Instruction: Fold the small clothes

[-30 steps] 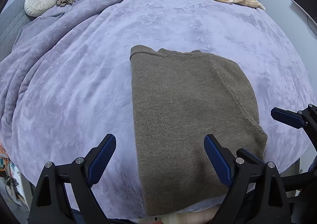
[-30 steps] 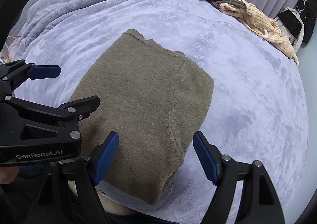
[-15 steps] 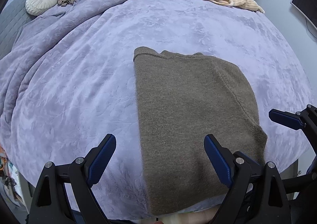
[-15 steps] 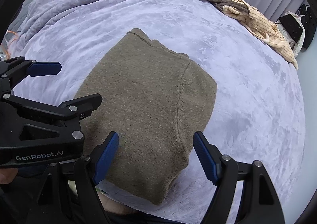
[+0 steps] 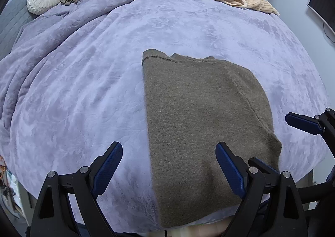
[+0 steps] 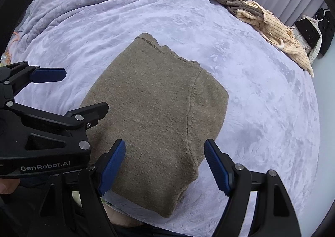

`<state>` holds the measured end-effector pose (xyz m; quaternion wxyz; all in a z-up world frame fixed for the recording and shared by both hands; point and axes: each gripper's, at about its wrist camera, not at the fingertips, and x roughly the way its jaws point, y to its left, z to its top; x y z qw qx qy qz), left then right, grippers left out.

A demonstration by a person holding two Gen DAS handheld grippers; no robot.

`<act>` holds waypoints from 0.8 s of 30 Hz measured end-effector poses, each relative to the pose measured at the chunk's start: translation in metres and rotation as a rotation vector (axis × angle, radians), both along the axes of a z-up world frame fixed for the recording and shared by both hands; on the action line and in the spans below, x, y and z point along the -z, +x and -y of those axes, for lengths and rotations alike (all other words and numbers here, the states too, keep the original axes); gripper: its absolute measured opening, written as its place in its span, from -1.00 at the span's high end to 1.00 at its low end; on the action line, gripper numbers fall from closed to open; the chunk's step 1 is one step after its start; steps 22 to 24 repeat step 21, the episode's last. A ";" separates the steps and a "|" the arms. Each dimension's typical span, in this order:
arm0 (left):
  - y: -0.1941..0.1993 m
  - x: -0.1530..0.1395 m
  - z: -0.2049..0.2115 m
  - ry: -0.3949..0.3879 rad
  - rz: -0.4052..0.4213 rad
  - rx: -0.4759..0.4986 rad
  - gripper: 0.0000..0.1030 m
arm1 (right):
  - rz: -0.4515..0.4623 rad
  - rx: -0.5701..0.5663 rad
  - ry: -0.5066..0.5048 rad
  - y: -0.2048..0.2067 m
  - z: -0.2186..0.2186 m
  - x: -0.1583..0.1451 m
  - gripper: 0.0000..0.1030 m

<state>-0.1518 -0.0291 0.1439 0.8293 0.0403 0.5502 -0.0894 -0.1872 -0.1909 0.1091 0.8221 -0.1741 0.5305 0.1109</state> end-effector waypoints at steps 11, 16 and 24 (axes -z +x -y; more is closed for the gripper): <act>0.000 0.002 0.003 0.007 -0.008 -0.002 -0.77 | -0.004 -0.002 0.012 0.001 0.003 0.001 -0.55; 0.000 0.003 0.003 0.014 -0.004 -0.003 -0.77 | -0.007 -0.001 0.020 0.000 0.004 0.003 -0.55; -0.002 0.002 0.006 0.026 0.003 -0.001 -0.77 | -0.008 0.001 0.032 0.000 0.007 0.005 -0.55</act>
